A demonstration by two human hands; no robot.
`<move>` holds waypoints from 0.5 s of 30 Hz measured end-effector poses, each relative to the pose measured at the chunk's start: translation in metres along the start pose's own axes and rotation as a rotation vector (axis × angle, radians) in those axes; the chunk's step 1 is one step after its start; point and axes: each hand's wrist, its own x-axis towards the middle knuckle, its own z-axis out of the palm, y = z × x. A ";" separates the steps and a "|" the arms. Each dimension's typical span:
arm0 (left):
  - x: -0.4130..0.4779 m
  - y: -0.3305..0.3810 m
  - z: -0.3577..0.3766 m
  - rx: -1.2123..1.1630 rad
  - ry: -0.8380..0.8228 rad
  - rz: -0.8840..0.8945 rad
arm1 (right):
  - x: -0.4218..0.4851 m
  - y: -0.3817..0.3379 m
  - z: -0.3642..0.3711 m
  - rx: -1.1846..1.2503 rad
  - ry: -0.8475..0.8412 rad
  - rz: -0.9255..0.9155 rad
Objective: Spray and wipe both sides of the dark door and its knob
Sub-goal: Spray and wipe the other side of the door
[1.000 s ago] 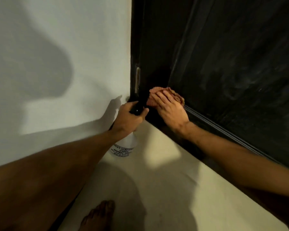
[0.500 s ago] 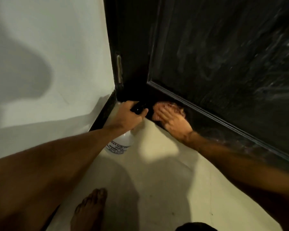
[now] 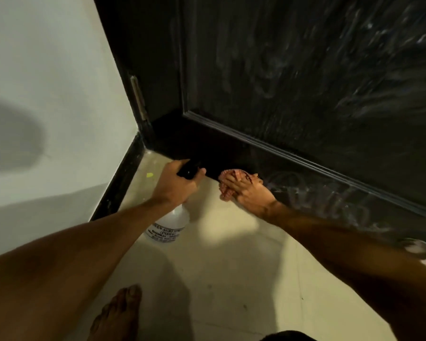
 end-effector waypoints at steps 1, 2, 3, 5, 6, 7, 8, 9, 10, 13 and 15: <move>-0.001 0.002 0.003 0.014 -0.032 0.014 | -0.008 0.008 0.000 0.022 0.064 0.037; -0.003 0.001 0.003 0.019 -0.050 0.024 | -0.007 0.019 -0.006 0.000 0.160 0.075; -0.005 0.000 0.006 0.007 -0.056 0.037 | -0.007 0.031 -0.013 -0.010 0.209 0.112; -0.009 0.001 0.008 -0.013 -0.037 0.048 | 0.003 0.052 -0.033 -0.042 0.285 0.156; -0.011 0.001 0.013 -0.020 -0.045 0.057 | 0.001 0.056 -0.038 -0.067 0.318 0.169; -0.013 0.005 0.021 -0.023 -0.060 0.068 | -0.007 0.052 -0.034 -0.073 0.311 0.172; -0.017 0.004 0.025 -0.020 -0.063 0.077 | -0.014 0.038 -0.021 -0.040 0.281 0.168; -0.019 0.010 0.031 -0.012 -0.068 0.089 | -0.029 0.025 -0.005 -0.011 0.220 0.147; -0.023 0.011 0.036 -0.012 -0.082 0.089 | -0.046 0.012 0.009 0.015 0.146 0.103; -0.023 0.017 0.047 -0.024 -0.112 0.100 | -0.070 0.017 0.009 0.083 0.124 0.115; -0.021 0.018 0.053 -0.047 -0.103 0.097 | -0.067 0.040 -0.013 0.111 0.254 0.184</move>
